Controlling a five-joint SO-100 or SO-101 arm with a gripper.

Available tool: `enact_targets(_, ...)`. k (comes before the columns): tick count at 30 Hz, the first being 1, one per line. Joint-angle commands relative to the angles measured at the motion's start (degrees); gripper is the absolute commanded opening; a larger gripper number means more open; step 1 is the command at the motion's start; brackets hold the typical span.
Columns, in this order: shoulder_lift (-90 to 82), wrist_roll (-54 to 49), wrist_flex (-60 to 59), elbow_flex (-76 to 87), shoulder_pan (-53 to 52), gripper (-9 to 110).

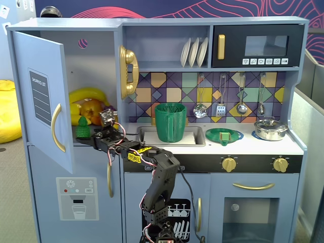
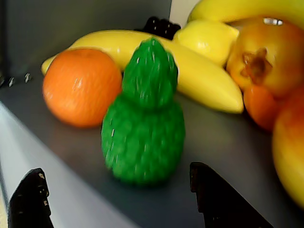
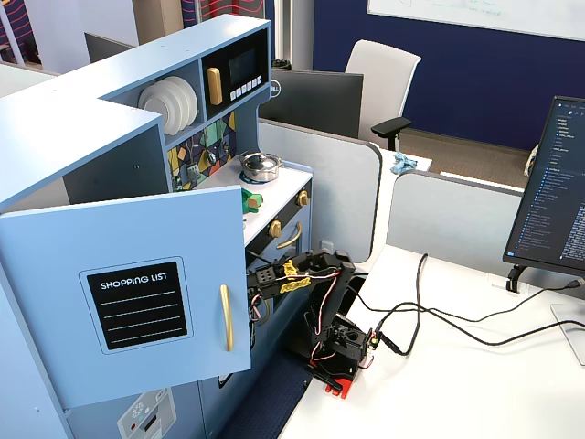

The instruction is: Pick up the green pineapple from the left cabinet and place it in the green recipient

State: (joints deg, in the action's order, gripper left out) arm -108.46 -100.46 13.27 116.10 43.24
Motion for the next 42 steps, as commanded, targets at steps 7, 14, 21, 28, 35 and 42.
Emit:
enact_targets(7, 9.8, -1.6, 3.6, -15.6, -0.8, 32)
enact_targets(14, 15.7, -2.3, 5.6, -21.5, -0.5, 31)
enact_targets(21, 18.4, -3.7, 6.2, -23.3, 0.1, 17)
enact_targets(28, 18.2, -4.4, 5.0, -22.5, 0.4, 0)
enact_targets(35, 17.1, -6.6, 3.5, -22.8, 1.0, 0)
enact_targets(42, 8.8, -18.6, -4.1, -19.1, 1.1, 0)
